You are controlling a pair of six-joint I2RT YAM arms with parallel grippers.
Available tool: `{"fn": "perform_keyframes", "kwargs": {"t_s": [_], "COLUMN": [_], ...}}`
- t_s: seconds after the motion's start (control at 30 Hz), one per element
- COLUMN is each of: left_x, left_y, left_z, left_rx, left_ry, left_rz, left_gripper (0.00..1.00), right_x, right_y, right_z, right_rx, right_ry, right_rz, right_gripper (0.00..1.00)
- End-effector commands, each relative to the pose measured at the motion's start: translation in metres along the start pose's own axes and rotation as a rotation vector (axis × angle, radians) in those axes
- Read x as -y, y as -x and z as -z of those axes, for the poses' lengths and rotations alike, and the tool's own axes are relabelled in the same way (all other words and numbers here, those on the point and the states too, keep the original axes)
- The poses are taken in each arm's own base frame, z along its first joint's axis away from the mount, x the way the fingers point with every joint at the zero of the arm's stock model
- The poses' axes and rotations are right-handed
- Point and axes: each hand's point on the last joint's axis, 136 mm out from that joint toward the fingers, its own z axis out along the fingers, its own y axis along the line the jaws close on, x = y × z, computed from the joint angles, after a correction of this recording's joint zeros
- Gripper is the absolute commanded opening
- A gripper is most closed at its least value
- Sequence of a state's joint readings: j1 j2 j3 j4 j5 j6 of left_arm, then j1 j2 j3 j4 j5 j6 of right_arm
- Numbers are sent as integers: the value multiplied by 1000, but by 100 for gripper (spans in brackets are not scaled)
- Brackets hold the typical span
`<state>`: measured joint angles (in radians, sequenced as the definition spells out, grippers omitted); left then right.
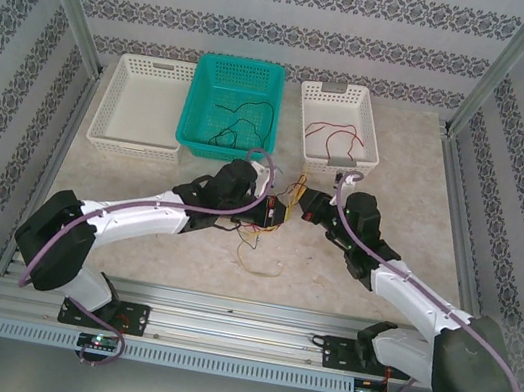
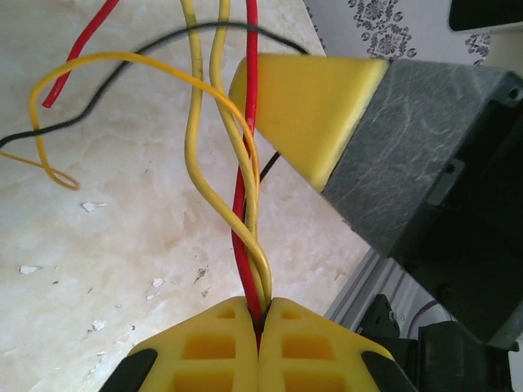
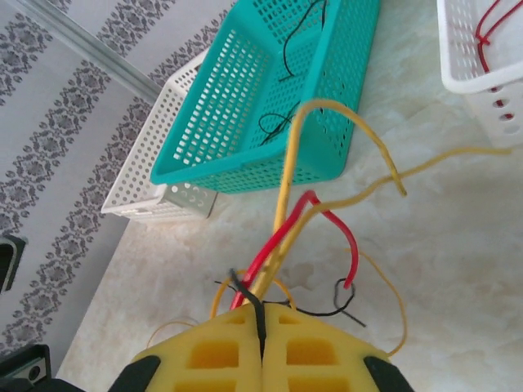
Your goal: Untangle the cables
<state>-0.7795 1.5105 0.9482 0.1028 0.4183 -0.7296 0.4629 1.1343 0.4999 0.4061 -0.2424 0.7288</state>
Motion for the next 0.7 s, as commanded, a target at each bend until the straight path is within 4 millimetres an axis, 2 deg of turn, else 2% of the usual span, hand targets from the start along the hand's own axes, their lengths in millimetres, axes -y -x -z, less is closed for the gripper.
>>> {"fn": "perform_keyframes", "kwargs": {"t_s": [0.0,0.17,0.37,0.6,0.67], "left_x": [12,11,15,12,8], "left_y": [-5,-3,-3,-21,-25], "left_z": [8,20,35,38,37], "left_rx": [0,15,14,-47,-53], "left_ry": [-28,1,12,-16,-15], "left_rz": [-53,-88,-137,-152,-149], "left_gripper": [0,12,10,38,41], "right_x": [-8,8,27,29,26], "right_y": [13,17,22,27,27], "right_z": [9,25,45,54,54], "right_rx": [60,85,96,94,88], "right_ry": [-2,-118,-213,-194,-174], "right_rz": [32,86,115,104,107], "right_gripper": [0,0,0,0,0]}}
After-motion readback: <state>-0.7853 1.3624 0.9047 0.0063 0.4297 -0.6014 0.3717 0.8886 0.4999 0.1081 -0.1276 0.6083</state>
